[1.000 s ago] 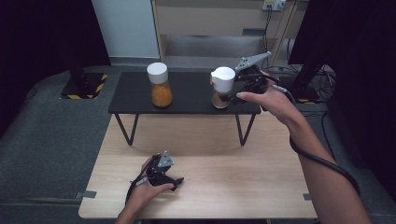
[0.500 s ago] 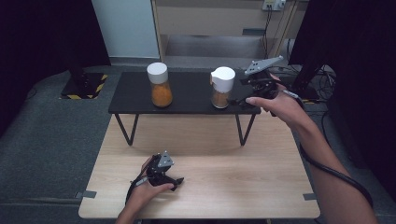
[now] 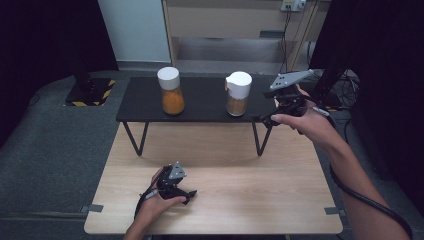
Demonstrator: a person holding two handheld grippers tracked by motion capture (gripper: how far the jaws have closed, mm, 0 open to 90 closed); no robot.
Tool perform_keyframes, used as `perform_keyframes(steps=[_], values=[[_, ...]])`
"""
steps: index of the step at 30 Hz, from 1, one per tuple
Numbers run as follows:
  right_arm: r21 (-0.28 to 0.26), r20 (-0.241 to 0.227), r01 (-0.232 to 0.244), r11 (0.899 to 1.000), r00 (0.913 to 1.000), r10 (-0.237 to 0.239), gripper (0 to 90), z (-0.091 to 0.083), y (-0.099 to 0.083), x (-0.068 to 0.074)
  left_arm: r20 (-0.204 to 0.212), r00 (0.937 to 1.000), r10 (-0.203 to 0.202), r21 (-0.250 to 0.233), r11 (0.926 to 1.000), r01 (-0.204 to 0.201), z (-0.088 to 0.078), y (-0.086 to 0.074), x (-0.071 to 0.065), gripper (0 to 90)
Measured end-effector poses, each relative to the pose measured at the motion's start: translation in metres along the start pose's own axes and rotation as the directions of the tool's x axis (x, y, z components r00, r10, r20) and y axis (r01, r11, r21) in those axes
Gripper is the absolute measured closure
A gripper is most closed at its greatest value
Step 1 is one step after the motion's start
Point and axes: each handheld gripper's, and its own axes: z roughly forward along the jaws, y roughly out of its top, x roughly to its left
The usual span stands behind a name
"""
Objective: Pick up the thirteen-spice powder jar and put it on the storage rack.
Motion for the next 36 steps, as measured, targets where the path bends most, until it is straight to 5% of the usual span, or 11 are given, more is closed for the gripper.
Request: perform_keyframes(steps=[16, 36], values=[[0.02, -0.015, 0.021, 1.0, 0.9997, -0.021, 5.3, -0.006, -0.006, 0.017, -0.001, 1.0, 0.0, 0.0, 1.0, 0.0, 0.0, 0.0, 0.0, 0.0], [0.05, -0.052, 0.007, 0.999, 0.9986, -0.005, 5.5, 0.005, -0.044, 0.032, 0.0, 1.0, -0.002, 0.002, 1.0, 0.002, 0.0, 0.0, 0.0, 0.0]])
